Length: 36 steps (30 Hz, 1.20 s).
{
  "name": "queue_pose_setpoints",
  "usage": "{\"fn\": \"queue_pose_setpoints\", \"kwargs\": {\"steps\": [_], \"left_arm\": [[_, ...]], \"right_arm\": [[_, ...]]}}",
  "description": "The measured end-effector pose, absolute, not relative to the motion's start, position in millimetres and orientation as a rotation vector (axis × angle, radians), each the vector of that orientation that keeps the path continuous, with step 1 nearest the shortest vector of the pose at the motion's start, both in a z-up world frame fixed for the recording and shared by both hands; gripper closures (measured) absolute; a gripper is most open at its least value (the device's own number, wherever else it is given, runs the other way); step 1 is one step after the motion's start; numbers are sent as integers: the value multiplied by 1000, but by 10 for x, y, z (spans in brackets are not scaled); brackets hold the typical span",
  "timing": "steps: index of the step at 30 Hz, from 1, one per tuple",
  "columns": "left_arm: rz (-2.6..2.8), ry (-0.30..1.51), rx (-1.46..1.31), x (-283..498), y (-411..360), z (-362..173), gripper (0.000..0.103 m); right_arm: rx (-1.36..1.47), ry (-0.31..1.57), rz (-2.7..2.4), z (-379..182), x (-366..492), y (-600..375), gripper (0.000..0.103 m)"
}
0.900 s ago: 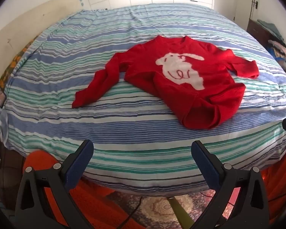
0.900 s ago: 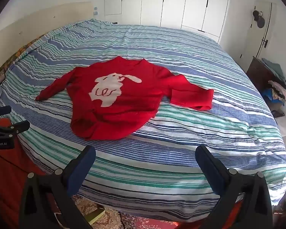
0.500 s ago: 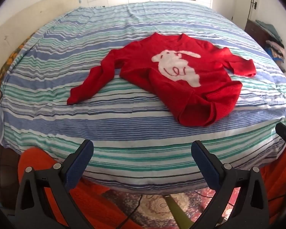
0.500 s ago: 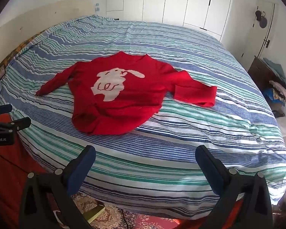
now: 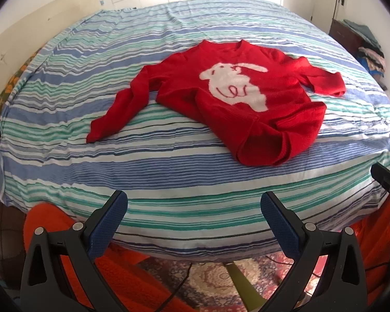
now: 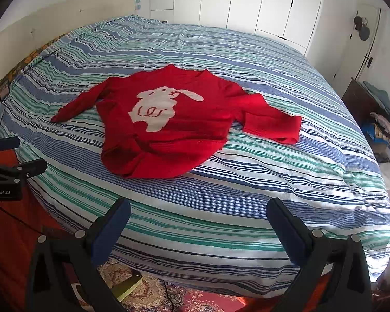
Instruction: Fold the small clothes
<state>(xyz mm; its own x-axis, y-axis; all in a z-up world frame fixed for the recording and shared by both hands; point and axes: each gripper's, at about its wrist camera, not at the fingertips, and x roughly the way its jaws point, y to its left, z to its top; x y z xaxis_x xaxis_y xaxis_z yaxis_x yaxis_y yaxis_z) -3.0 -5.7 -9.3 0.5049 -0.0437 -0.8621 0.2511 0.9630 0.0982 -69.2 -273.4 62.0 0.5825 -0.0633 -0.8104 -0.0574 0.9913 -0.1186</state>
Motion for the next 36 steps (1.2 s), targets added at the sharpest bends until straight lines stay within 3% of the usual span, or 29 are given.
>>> {"fn": "queue_pose_setpoints", "kwargs": {"steps": [36], "left_arm": [[-168, 1034, 254, -30, -122, -154, 1]], "right_arm": [[-137, 970, -5, 548, -682, -2723, 0]]}}
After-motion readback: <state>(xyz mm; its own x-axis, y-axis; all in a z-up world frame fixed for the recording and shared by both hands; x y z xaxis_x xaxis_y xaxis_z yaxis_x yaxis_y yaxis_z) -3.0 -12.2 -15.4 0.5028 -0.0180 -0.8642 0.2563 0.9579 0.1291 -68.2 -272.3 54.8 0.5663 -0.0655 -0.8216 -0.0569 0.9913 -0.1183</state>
